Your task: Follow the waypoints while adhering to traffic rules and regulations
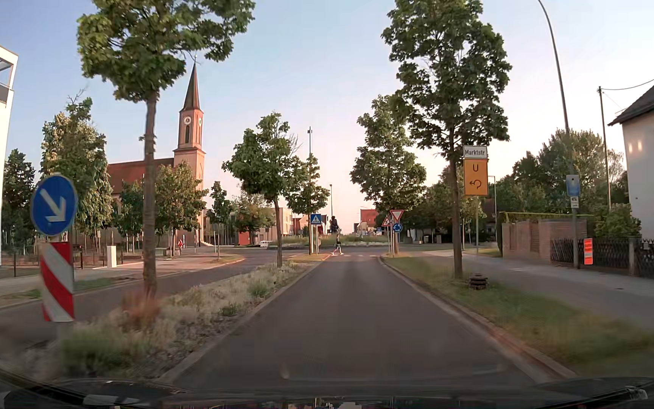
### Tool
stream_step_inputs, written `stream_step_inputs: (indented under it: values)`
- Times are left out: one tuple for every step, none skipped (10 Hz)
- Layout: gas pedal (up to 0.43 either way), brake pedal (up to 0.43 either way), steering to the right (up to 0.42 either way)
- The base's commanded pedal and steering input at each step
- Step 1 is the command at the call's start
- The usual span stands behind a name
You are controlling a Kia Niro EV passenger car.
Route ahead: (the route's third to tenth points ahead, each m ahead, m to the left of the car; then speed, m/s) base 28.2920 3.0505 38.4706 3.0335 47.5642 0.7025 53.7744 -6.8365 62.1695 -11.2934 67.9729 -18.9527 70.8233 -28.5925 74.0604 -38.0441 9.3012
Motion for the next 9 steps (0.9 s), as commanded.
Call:
stream_step_inputs:
  values:
    - [0.098, 0.018, 0.001]
    - [0.098, 0.018, 0.000]
    - [0.098, 0.018, 0.000]
    - [0.098, 0.018, 0.000]
    - [0.098, 0.018, -0.001]
    - [0.098, 0.012, -0.001]
    - [0.098, 0.018, -0.002]
    - [0.098, 0.018, -0.003]
    - [0.098, 0.018, -0.003]
